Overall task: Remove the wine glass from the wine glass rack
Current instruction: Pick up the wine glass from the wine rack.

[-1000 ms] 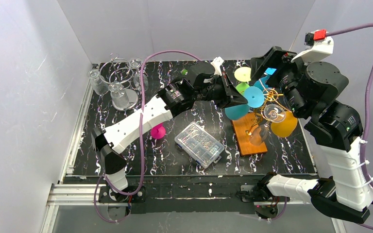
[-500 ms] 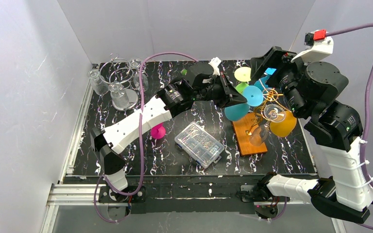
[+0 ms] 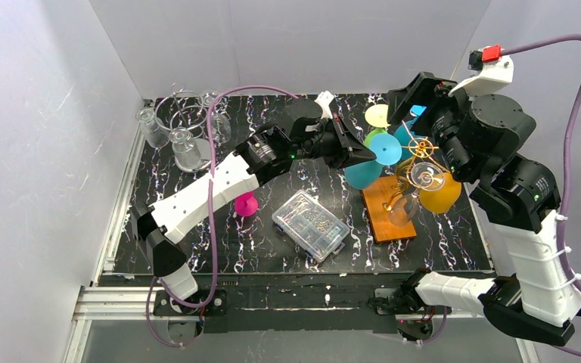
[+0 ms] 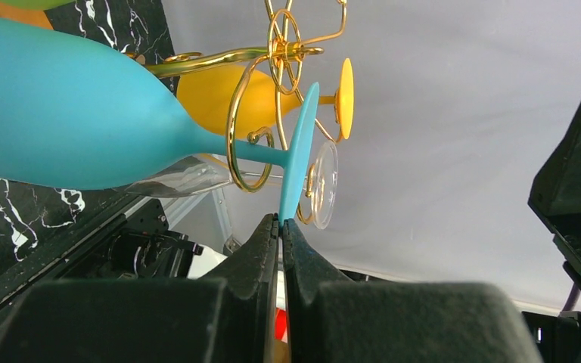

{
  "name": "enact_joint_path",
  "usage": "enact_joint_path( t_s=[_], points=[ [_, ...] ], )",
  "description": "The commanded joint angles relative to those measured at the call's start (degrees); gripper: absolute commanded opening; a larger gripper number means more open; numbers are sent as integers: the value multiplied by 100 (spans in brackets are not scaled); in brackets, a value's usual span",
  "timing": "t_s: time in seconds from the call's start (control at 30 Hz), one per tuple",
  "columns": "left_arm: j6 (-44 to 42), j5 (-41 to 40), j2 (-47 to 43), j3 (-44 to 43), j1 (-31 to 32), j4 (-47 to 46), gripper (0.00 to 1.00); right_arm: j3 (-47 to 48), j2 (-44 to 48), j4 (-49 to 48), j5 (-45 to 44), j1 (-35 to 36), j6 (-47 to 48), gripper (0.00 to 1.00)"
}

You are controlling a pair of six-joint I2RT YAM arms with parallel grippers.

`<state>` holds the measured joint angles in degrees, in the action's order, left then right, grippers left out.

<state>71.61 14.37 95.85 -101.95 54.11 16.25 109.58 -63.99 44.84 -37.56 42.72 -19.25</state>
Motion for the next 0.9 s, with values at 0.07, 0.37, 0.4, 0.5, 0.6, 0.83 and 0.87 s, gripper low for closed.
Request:
enact_joint_path(
  t_s=[0.07, 0.37, 0.4, 0.5, 0.6, 0.83, 0.87],
  points=[
    [86, 37, -410, 92, -208, -239, 0, -19, -58, -327, -157, -18, 78, 100],
    [85, 373, -70, -370, -345, -148, 0, 8, -81, -325, -182, -18, 113, 100],
    [88, 452, 18, -482, -342, -141, 0, 8, -79, -325, -192, -18, 114, 100],
    [81, 725, 235, -707, -340, -126, 0, 9, -79, -335, -206, -18, 125, 100],
    [90, 955, 425, -868, -320, -101, 0, -6, -92, -350, -206, -18, 132, 100],
    [-31, 1303, 693, -1282, -219, 80, 0, -35, -114, -376, -218, -18, 134, 100],
    [-53, 1346, 719, -1336, -202, 100, 0, -26, -122, -370, -217, -19, 139, 100]
  ],
)
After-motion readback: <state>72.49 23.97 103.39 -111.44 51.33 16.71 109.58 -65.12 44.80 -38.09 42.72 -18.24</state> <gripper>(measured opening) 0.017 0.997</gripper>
